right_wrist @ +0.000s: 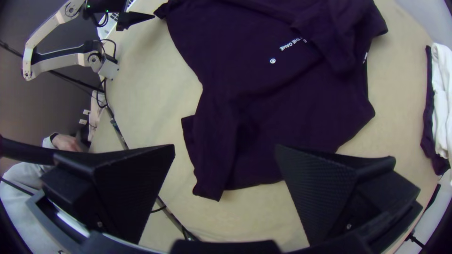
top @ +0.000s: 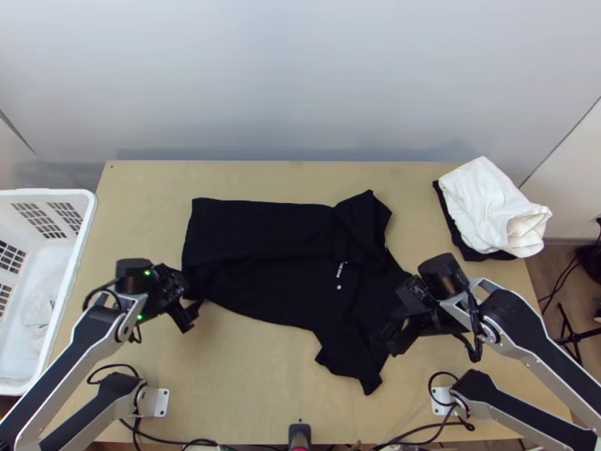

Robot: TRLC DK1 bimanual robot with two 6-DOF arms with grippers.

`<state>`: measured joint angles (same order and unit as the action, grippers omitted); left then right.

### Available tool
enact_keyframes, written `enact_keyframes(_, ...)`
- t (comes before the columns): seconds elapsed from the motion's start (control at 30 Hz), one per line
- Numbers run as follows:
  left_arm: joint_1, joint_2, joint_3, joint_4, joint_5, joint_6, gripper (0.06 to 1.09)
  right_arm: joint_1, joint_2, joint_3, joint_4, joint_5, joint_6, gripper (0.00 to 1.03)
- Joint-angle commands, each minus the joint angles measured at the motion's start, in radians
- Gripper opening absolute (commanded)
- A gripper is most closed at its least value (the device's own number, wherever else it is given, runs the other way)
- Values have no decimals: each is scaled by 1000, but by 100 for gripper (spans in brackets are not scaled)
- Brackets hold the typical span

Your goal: Fold the t-shirt

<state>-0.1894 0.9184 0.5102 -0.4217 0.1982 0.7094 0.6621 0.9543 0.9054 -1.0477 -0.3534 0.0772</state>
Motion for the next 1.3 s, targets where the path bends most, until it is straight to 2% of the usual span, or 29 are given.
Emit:
enact_keyframes(0.0,-88,36,-67,84,-56,58,103,14,3,-11,-34,-12,1,99)
enact_keyframes(0.4,-113,89,-81,143,-169,98,103,-4,12,-3,-34,-12,-1,99)
enact_keyframes(0.43,-111,100,-82,159,-178,99,101,-6,18,-2,-32,-10,-1,99)
enact_keyframes(0.5,-107,131,-76,173,-189,104,82,-7,29,1,-31,-10,-1,99)
enact_keyframes(0.53,-104,137,-70,178,-189,104,67,-9,34,3,-28,-10,-1,99)
enact_keyframes(0.57,-104,135,-68,187,-187,104,41,-10,38,3,-23,-10,-1,99)
enact_keyframes(0.6,-105,129,-72,215,-187,102,11,-13,41,3,-18,-10,-1,99)
enact_keyframes(1.03,-110,22,-76,228,-187,91,9,-7,60,-69,-6,-13,-7,99)
enact_keyframes(1.17,-102,-4,-87,227,-187,90,9,45,78,-91,-21,-96,12,99)
enact_keyframes(1.27,-102,-23,-98,228,-187,90,9,105,107,-89,-74,-98,-16,98)
